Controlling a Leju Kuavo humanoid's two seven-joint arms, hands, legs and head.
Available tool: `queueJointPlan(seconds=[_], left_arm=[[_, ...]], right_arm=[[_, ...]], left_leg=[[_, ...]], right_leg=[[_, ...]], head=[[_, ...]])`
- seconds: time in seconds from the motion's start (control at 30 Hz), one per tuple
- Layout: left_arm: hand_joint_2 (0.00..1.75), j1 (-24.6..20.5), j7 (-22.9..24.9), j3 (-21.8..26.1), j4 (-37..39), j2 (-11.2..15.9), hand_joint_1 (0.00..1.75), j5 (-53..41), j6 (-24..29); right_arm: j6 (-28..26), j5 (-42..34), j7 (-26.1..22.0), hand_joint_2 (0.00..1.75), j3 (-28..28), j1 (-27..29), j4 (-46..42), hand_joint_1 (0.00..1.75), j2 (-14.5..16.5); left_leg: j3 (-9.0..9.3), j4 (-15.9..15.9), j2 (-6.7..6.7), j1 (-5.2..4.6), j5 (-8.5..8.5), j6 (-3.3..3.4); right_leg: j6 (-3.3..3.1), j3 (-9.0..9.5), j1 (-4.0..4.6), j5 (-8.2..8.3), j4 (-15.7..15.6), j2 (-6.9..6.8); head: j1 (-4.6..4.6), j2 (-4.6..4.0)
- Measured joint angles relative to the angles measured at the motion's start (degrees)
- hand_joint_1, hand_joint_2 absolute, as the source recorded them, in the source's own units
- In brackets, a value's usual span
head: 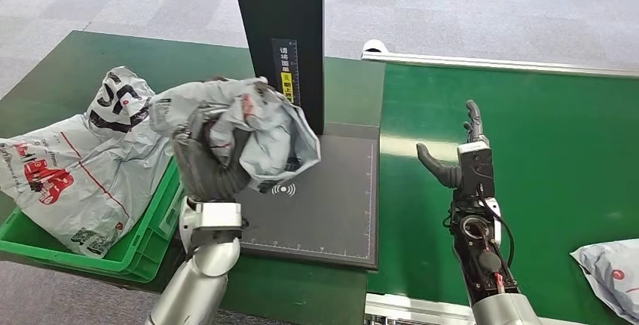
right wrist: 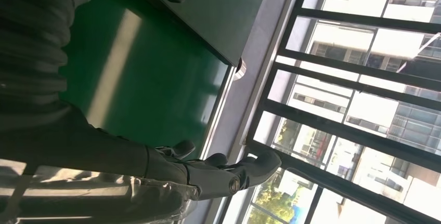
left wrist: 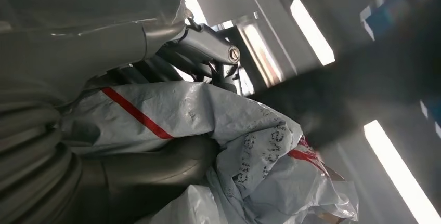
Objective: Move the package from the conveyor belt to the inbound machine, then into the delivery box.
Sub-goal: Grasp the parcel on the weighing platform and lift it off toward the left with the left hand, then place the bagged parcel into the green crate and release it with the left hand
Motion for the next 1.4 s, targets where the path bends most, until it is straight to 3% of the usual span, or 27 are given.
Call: queueJointPlan(seconds=[0.3,0.4,0.5,0.6,0.93,1.07,1.13,1.17,1.2,1.27,1.3,1.33,1.37,1.4], left_arm=[[1.75,2.31,0.0,12.83,-13.69,-3.03,1.75,-1.6,0.02],[1.75,2.66,0.0,16.81,-18.98,-3.2,1.75,-8.49,0.03],[1.75,2.5,0.0,21.7,-24.5,-3.5,1.75,-23.01,0.1],[1.75,2.44,-0.01,25.83,-25.31,-3.68,1.75,-37.23,0.03],[1.75,2.37,0.02,31.12,-25.08,-3.98,1.75,-40.53,0.04],[1.75,1.74,1.68,33.68,-21.86,-3.83,1.75,-53.15,0.04],[1.75,0.33,9.06,33.81,-18.06,-1.05,1.75,-59.41,0.04],[1.75,-1.78,16.52,32.52,-14.5,2.45,1.75,-61.01,-0.07],[1.75,-4.73,26.53,30.19,-10.35,6.72,1.75,-61.34,-0.19],[1.75,-12.08,53.22,22.19,0.68,13.4,1.75,-61.53,-0.41],[1.75,-15.24,64.77,16.66,7.16,15.0,1.75,-61.58,-0.64],[1.75,-17.72,72.89,10.59,13.95,16.01,1.74,-61.62,-1.16],[1.75,-19.66,76.72,3.88,21.09,17.03,1.73,-61.55,-2.72],[1.75,-21.12,76.8,-2.01,27.15,18.08,1.73,-61.39,-5.18]], right_arm=[[-0.95,-0.61,-0.22,1.75,1.48,0.23,0.56,0.0,-0.24],[-0.98,-0.6,0.16,1.75,2.1,0.16,0.66,0.0,-0.18],[-2.11,-0.86,1.38,1.75,2.74,0.26,0.71,0.0,-0.15],[-3.98,-1.48,2.68,1.75,3.92,0.71,0.26,0.0,-0.19],[-4.55,-1.38,3.21,1.75,5.47,1.57,-0.16,0.0,-0.26],[-3.04,1.1,3.2,1.75,5.53,1.58,-0.16,0.0,-0.11],[-2.52,2.23,3.18,1.75,5.54,1.52,-0.14,0.0,0.02],[-2.26,2.78,3.17,1.75,5.54,1.45,-0.14,0.0,0.09],[-2.0,3.3,3.16,1.75,5.54,1.38,-0.14,0.0,0.19],[-1.59,4.18,3.27,1.75,5.4,1.4,-0.32,0.0,0.3],[-1.46,4.51,3.34,1.75,5.28,1.48,-0.57,0.0,0.3],[-1.29,4.76,3.43,1.75,5.14,1.56,-0.89,0.0,0.27],[-0.99,4.99,3.48,1.75,4.98,1.69,-1.34,0.0,0.27],[-0.64,5.19,3.52,1.75,4.75,1.88,-1.79,0.0,0.25]], left_leg=[[0.02,-0.01,0.0,0.01,0.02,-0.01],[0.01,-0.02,0.07,0.01,0.02,-0.01],[0.04,-0.01,0.0,0.0,0.02,-0.02],[0.04,-0.02,-0.04,0.0,0.01,-0.01],[0.08,-0.01,0.02,0.0,0.02,-0.01],[0.07,-0.02,0.01,0.0,0.01,-0.01],[0.1,0.0,0.01,0.02,0.05,-0.05],[0.08,0.03,0.02,0.08,0.13,-0.11],[0.04,0.06,0.04,0.14,0.22,-0.18],[-0.04,0.06,0.02,0.18,0.38,-0.24],[0.0,0.02,-0.04,0.17,0.41,-0.22],[0.05,-0.01,-0.08,0.15,0.42,-0.19],[0.09,-0.04,-0.01,0.14,0.43,-0.18],[0.09,-0.05,0.18,0.14,0.42,-0.18]], right_leg=[[0.0,0.03,0.02,0.0,0.01,0.0],[0.0,0.02,0.02,0.0,0.02,0.02],[0.03,0.02,0.01,-0.04,0.01,-0.05],[0.05,0.06,0.0,-0.06,0.0,-0.08],[0.03,0.04,0.0,-0.03,0.0,0.0],[0.04,0.05,0.0,-0.03,0.0,-0.01],[0.0,-0.02,0.02,-0.01,0.0,0.0],[-0.1,-0.17,0.08,0.07,0.0,0.0],[-0.19,-0.37,0.15,0.15,0.0,0.01],[-0.28,-0.48,0.19,0.28,0.01,-0.04],[-0.23,-0.32,0.18,0.27,0.01,-0.12],[-0.2,-0.1,0.15,0.26,0.02,-0.18],[-0.19,0.03,0.14,0.29,0.03,-0.12],[-0.2,0.03,0.14,0.36,0.03,0.05]], head=[[0.0,0.0],[0.0,0.0],[0.0,-0.01],[0.0,-0.01],[-0.01,0.0],[0.0,-0.01],[0.03,0.0],[0.05,0.0],[0.02,0.0],[-0.08,0.0],[-0.09,0.0],[-0.04,0.0],[0.0,0.0],[0.05,-0.01]])
